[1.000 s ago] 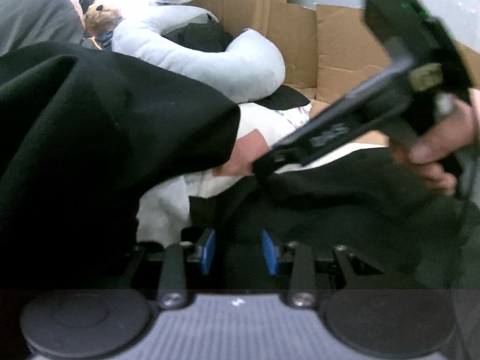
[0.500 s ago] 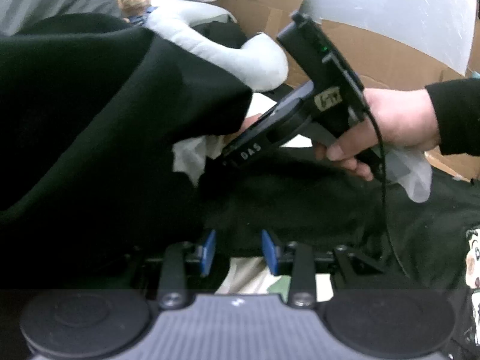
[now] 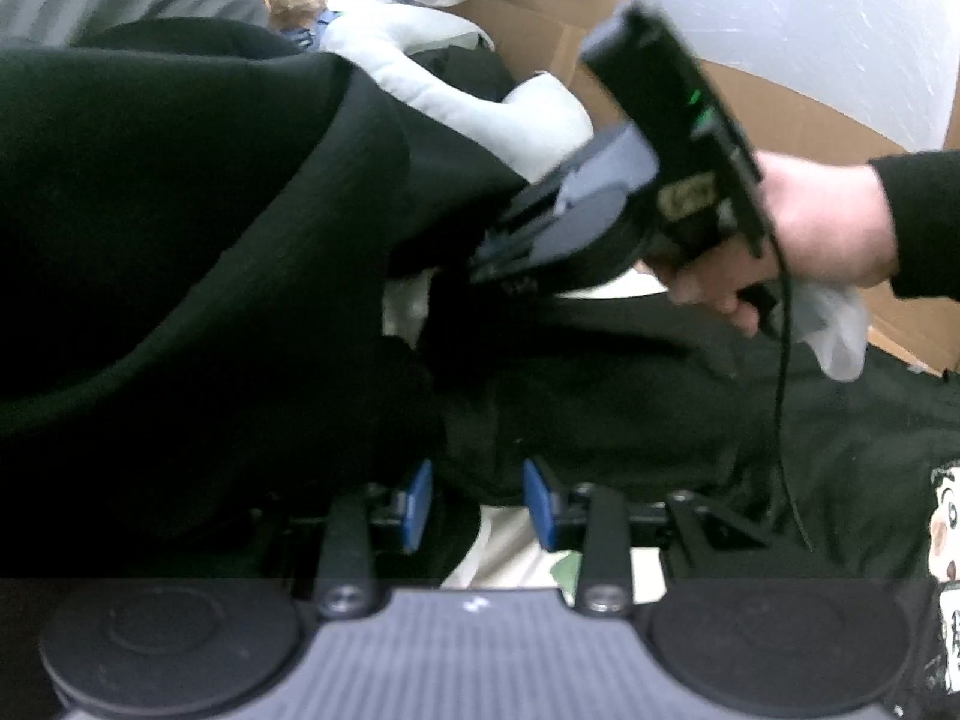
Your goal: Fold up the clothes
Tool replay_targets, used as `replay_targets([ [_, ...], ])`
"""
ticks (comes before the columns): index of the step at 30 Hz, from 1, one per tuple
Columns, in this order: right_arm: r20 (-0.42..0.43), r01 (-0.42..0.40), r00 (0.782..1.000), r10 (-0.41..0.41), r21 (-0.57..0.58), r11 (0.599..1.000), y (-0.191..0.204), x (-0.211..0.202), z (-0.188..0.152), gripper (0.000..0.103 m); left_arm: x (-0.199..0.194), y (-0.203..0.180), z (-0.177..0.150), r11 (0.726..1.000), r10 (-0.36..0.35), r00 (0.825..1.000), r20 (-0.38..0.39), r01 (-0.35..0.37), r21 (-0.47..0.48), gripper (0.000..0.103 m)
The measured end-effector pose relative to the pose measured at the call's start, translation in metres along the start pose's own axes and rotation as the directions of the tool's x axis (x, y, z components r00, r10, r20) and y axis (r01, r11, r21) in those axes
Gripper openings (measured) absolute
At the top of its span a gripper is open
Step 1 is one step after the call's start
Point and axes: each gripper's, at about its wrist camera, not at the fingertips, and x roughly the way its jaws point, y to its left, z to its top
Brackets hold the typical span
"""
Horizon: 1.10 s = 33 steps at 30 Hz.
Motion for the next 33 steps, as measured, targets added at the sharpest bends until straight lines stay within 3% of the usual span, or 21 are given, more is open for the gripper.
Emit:
replay_targets([
  [9,0.006,0.019,1.000,-0.018,-0.072,0.997,-0.007,-0.007,0.019,0.001,0.046,-0.025,0.023,0.995,-0.083,0.997,0.007,0.083,0.053,0.037],
  [14,0.019,0.015,1.000,-0.015,-0.050,0.999,-0.009,-0.006,0.034,0.001,0.080,-0.026,0.014,0.996,-0.042,0.996,-0.076,0.048,0.072,0.032],
  [21,-0.078,-0.053,0.996,0.051,-0.025,0.998,-0.026,0.011,0.028,0.003,0.086,-0.039,0.000,0.987,0.021,0.992,-0.127,-0.001,0.161,0.032],
  [24,-0.097,-0.075,0.992,0.075,0.005,0.997,-0.029,-0.003,0.027,0.013,0.083,-0.039,0.000,0.985,0.032,0.990,-0.135,-0.008,0.174,0.032],
  [26,-0.100,-0.090,0.991,0.090,0.010,0.996,-0.030,-0.018,0.024,0.031,0.080,-0.039,0.000,0.984,0.038,0.990,-0.138,-0.013,0.179,0.031],
  [28,-0.090,-0.089,0.992,0.089,-0.001,0.996,-0.030,-0.038,0.018,0.041,0.077,-0.037,0.000,0.984,0.041,0.989,-0.142,-0.016,0.176,0.031],
  [33,-0.066,-0.010,0.998,0.011,0.021,1.000,-0.048,-0.074,0.004,0.044,0.065,-0.033,-0.003,0.986,0.043,0.989,-0.145,-0.019,0.164,0.031],
])
